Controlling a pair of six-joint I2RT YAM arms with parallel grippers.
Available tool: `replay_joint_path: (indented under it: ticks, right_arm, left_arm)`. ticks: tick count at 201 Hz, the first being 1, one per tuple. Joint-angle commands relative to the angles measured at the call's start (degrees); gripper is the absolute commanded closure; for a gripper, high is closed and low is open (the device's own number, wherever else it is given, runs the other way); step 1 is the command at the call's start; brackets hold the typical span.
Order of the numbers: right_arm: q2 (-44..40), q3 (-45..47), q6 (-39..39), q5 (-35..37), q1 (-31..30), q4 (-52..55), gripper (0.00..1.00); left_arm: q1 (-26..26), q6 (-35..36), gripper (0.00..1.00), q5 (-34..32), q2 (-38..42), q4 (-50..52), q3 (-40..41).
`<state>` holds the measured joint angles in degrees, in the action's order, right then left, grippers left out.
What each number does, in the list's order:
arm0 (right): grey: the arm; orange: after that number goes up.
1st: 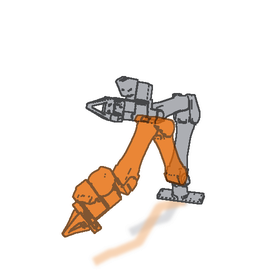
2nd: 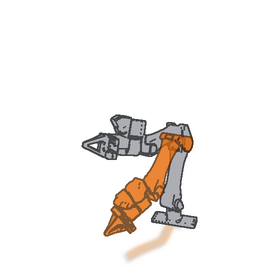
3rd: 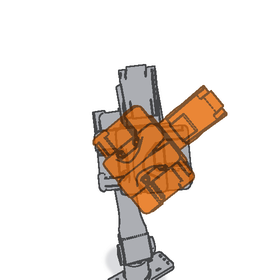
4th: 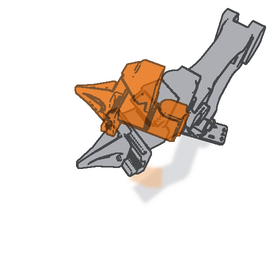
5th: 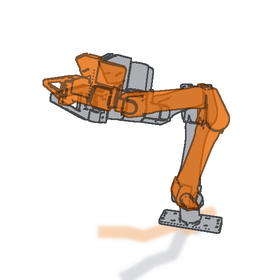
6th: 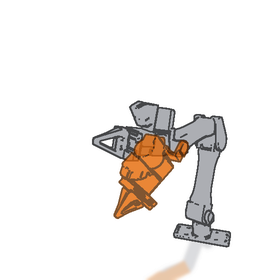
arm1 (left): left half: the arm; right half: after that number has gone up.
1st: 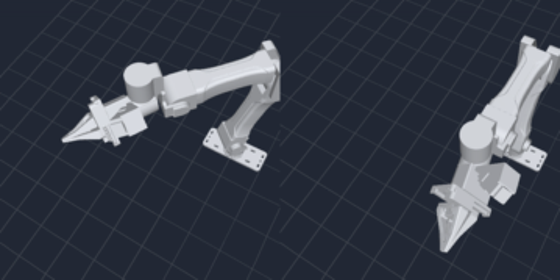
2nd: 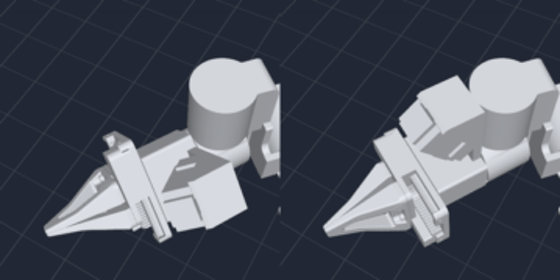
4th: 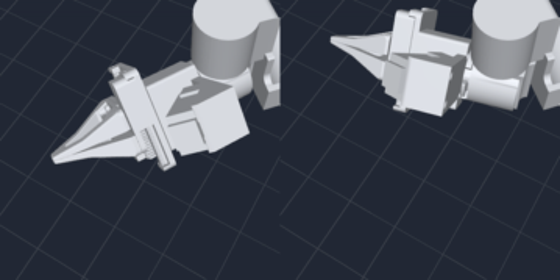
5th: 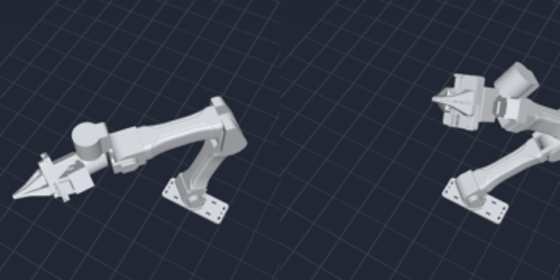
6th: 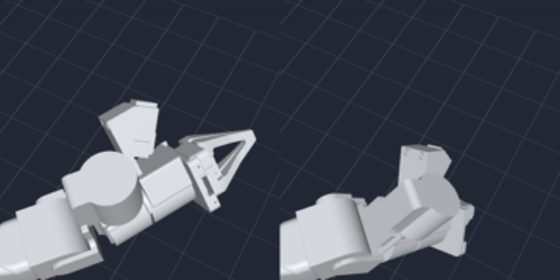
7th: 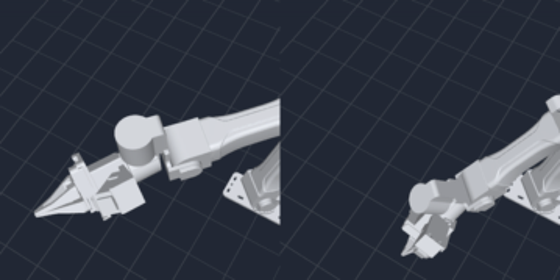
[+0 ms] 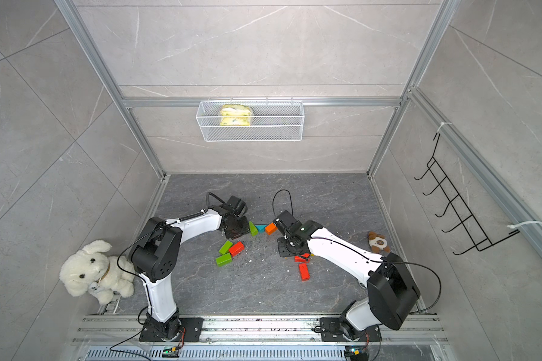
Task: Assemble a heart with building blocks
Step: Assemble the building block at the center of the board.
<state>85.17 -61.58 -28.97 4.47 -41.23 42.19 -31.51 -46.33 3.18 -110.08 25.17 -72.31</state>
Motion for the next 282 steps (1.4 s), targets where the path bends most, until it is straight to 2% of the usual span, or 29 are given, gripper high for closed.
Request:
replay_joint_path:
  ticks: [1,32,73,115,140,162,203,228,282]
  right_arm:
    - [0.2,-0.1,-0.9,-0.3,-0.4,0.5,0.62]
    - [0.4,-0.1,-0.8,-0.2,-0.3,0.5,0.61]
    - [2.4,-0.7,-0.8,-0.1,-0.4,0.7,0.5]
    - [4.1,-2.5,-1.9,5.7,0.6,4.6,0.37]
    - [4.6,-1.9,-4.2,7.8,3.8,6.3,0.35]
    - [3.8,0.1,-5.3,4.9,8.7,5.7,0.33]
    - [3.9,1.8,-4.3,2.1,11.7,4.6,0.27]
    - [2.9,3.9,-3.8,0.0,16.2,4.0,0.25]
    - [5.3,4.9,-6.4,-1.3,17.7,1.7,0.2]
  left_arm:
    - [-0.1,-0.7,0.59,0.4,-0.1,-0.2,-1.0]
    - [-0.2,-1.7,0.57,0.3,1.5,-0.4,1.1]
    - [-0.2,-3.0,0.55,0.9,3.6,-1.7,4.0]
    - [-0.2,-3.4,0.54,1.6,3.4,-2.6,4.3]
    - [-0.2,-3.4,0.51,1.8,3.3,-3.1,4.2]
    - [-0.1,-3.4,0.5,2.2,3.2,-3.5,4.4]
    - [-0.2,-3.3,0.5,2.5,3.4,-4.5,5.2]
    - [-0.2,-3.8,0.49,3.3,2.9,-5.6,5.4]
    - [-0.2,-4.0,0.48,3.2,3.7,-5.3,5.8]
